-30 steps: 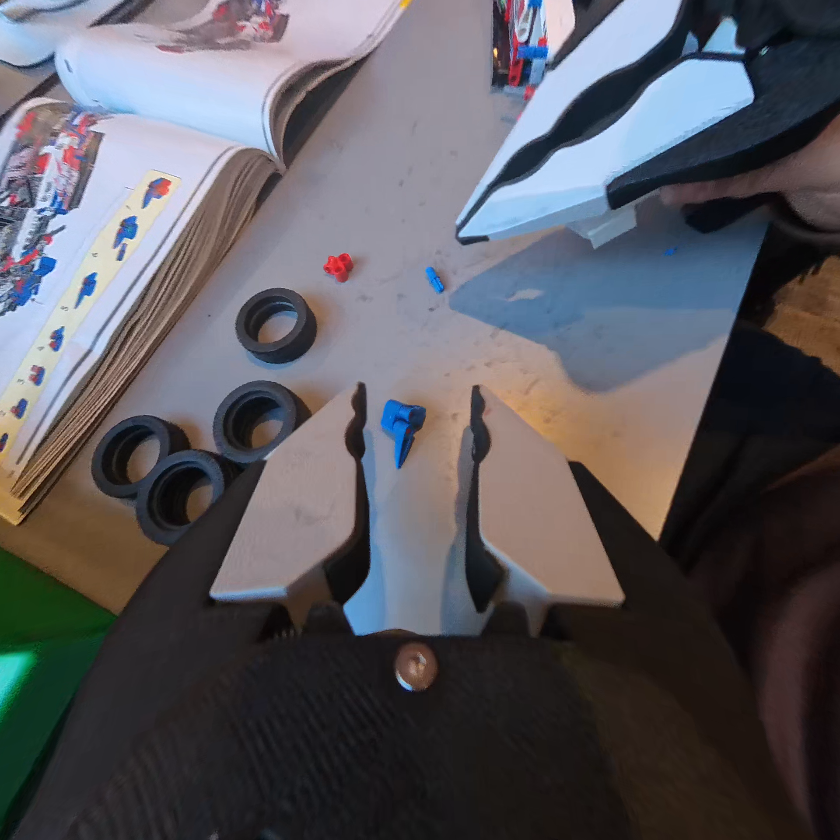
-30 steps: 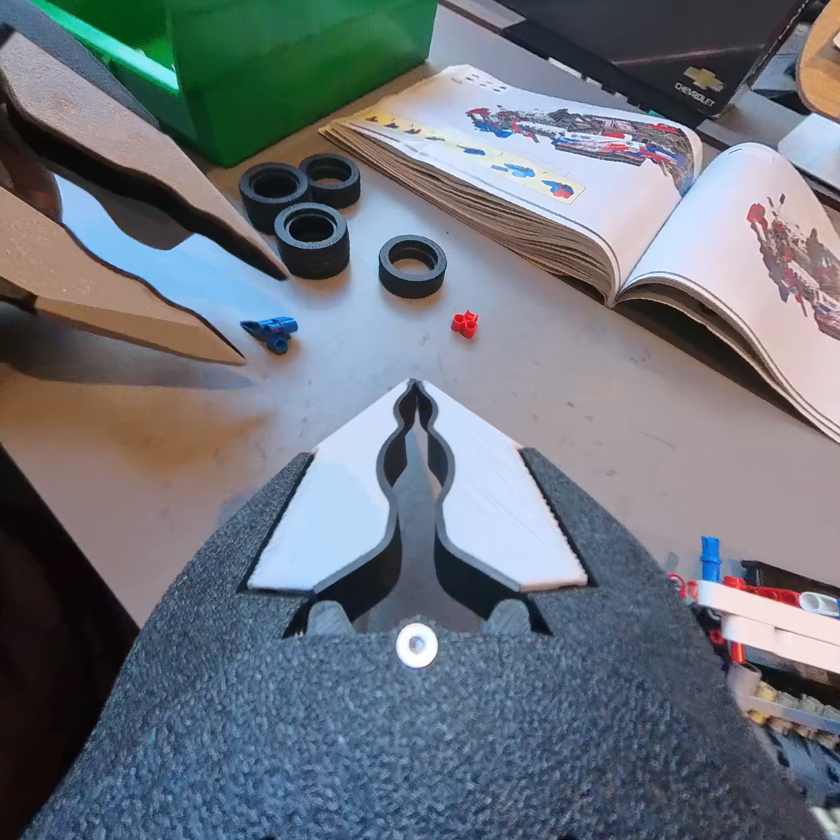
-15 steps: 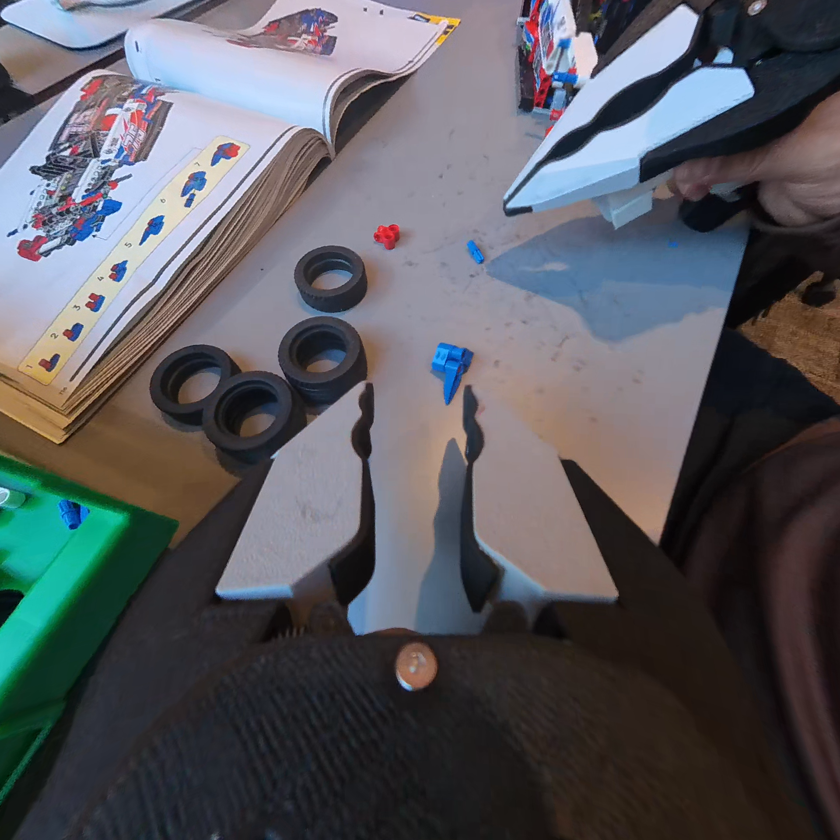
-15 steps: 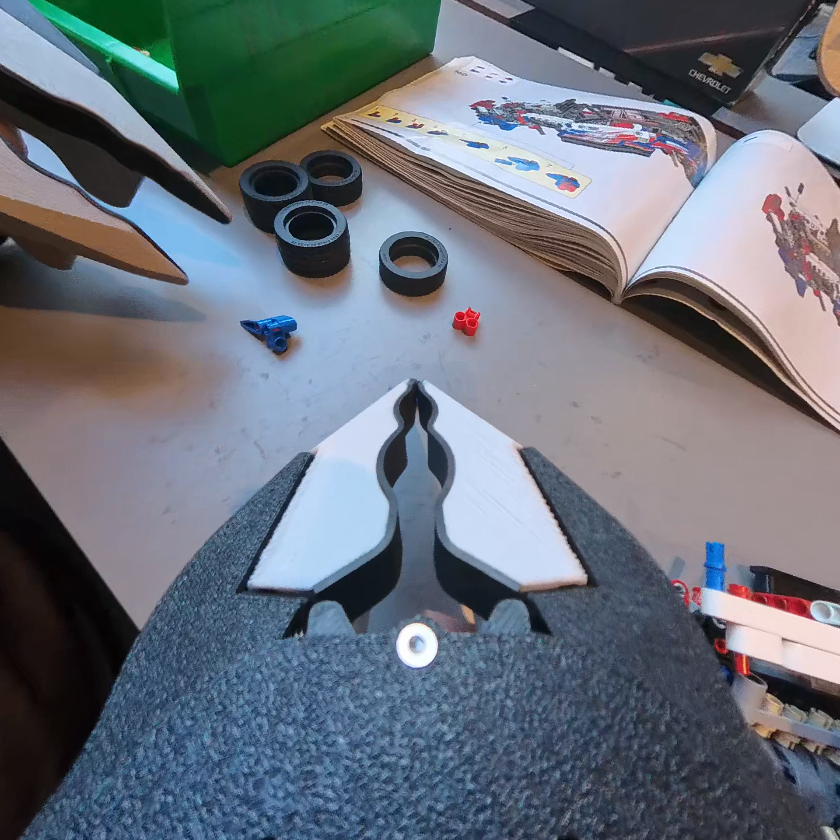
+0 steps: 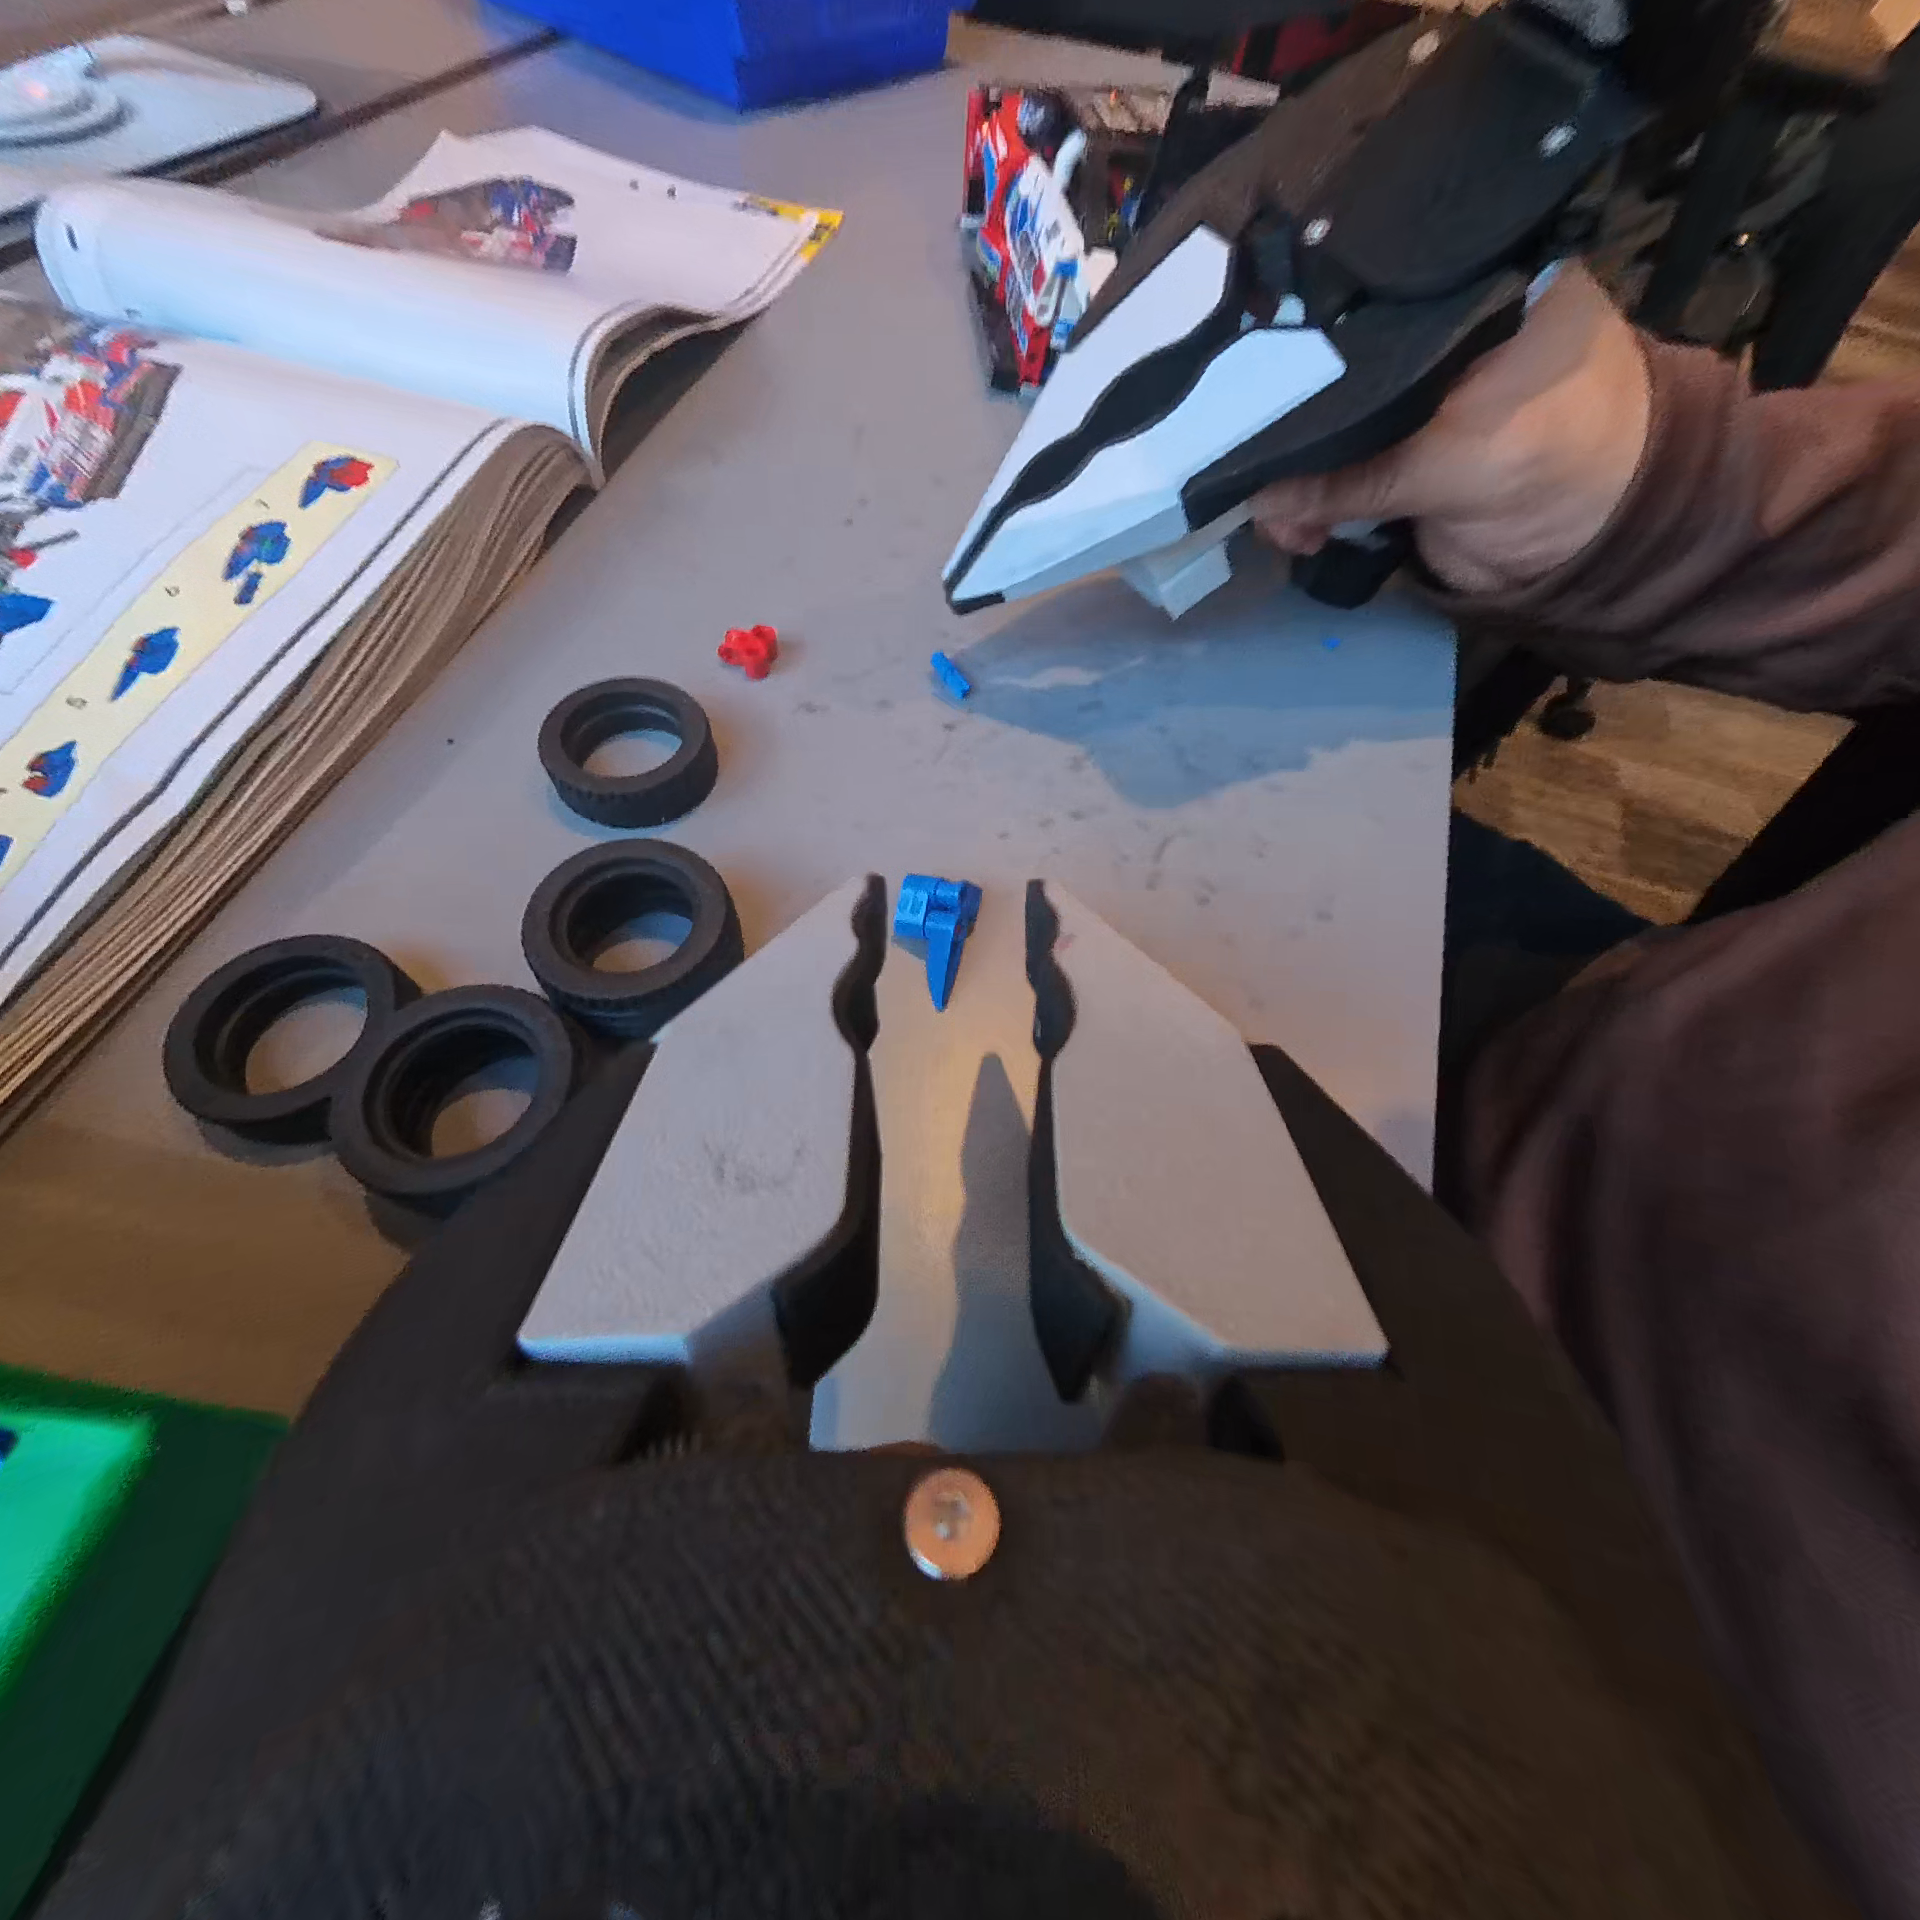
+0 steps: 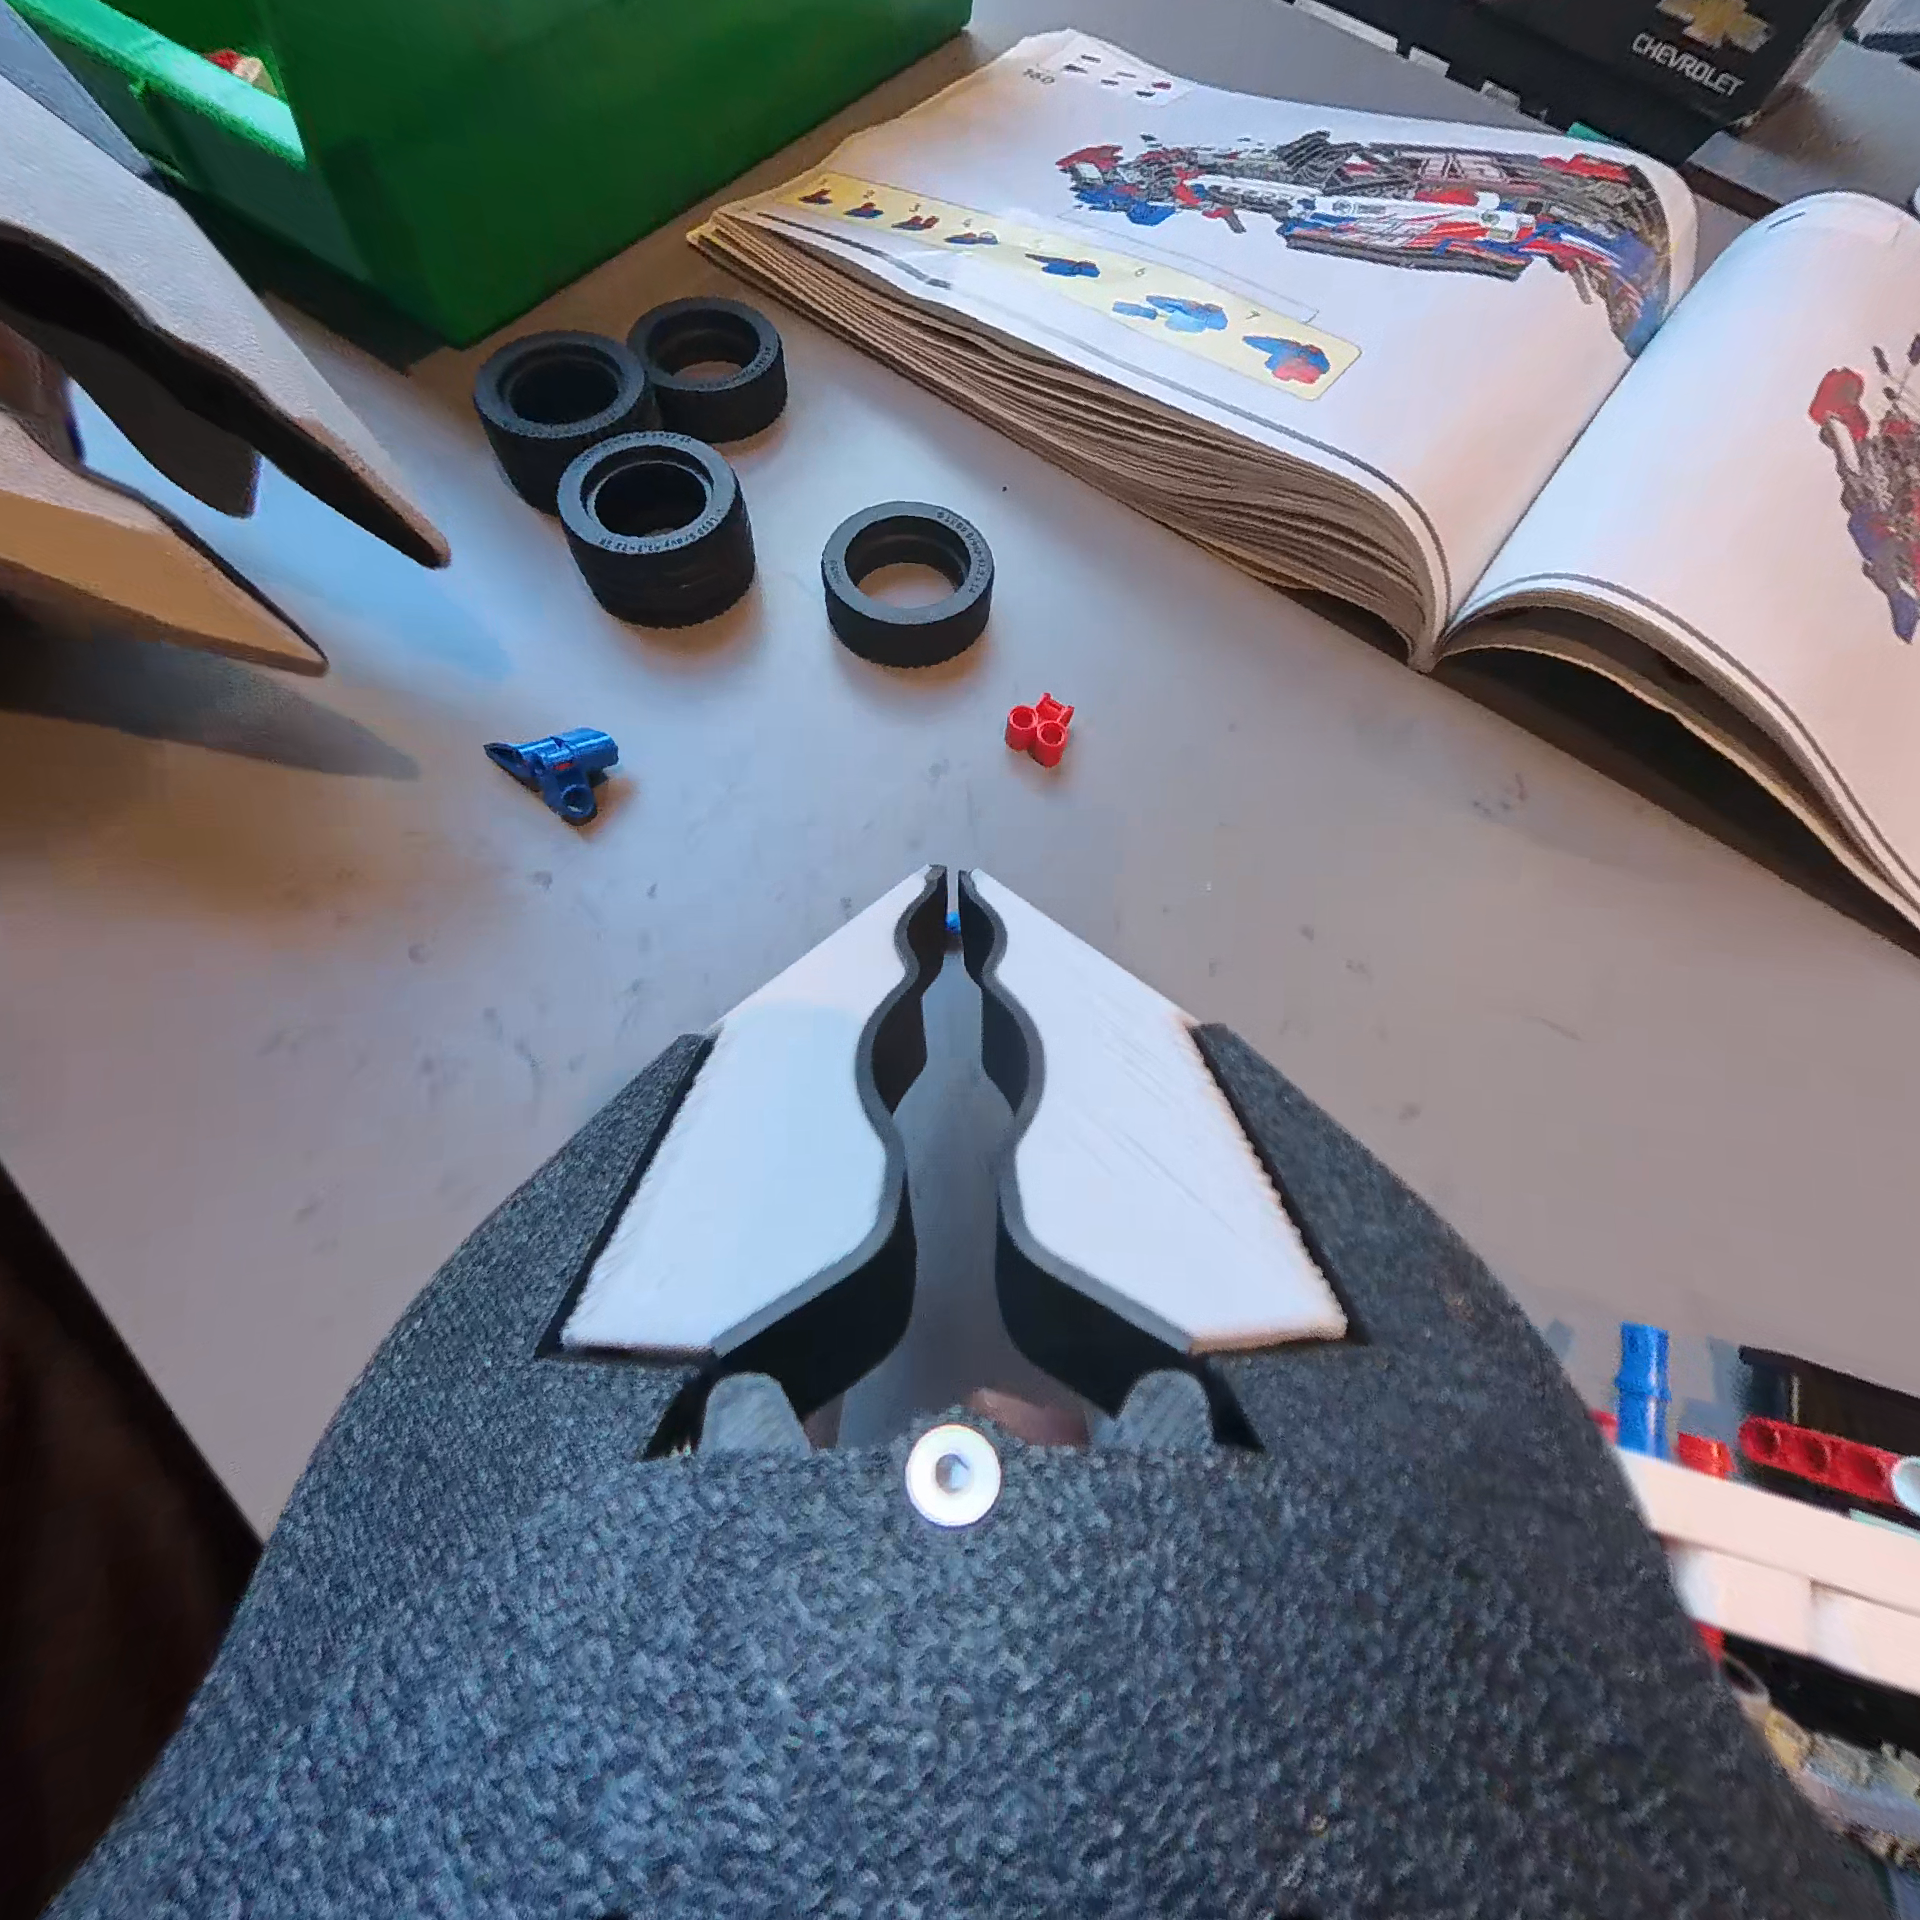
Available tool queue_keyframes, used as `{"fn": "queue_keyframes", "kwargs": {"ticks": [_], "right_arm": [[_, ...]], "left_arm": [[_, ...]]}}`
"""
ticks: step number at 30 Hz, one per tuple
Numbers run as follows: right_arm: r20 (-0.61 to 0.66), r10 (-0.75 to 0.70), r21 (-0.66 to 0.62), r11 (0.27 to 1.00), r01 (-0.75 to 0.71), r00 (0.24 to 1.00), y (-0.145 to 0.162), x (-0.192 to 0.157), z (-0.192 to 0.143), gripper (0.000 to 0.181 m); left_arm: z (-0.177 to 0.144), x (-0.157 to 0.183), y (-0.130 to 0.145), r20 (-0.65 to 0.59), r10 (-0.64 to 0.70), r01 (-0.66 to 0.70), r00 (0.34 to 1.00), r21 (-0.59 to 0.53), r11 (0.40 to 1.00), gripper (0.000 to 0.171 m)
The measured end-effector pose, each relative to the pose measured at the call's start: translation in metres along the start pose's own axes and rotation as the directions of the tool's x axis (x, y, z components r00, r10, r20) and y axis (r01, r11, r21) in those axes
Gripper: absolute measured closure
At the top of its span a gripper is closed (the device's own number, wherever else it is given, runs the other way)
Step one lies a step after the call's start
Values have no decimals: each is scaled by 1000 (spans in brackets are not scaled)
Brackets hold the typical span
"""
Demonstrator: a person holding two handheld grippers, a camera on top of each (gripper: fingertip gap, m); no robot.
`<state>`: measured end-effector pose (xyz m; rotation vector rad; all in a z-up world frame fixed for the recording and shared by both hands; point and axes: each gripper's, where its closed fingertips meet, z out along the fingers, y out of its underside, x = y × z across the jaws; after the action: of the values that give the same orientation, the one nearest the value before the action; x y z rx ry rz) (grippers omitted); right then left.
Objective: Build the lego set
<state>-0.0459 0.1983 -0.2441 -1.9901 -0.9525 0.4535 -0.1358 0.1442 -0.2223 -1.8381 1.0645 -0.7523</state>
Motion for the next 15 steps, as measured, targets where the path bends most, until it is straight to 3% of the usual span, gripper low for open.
{"fn": "queue_keyframes", "kwargs": {"ticks": [7,15], "right_arm": [[-16,-70,5,998,70,997,-3,-6,3,179],[11,-98,26,995,97,995,-5,-13,1,172]], "left_arm": [[-4,-1,-5,3,-5,5,1000,42,999,149],[1,2,-2,68,110,-110,992,3,994,150]]}}
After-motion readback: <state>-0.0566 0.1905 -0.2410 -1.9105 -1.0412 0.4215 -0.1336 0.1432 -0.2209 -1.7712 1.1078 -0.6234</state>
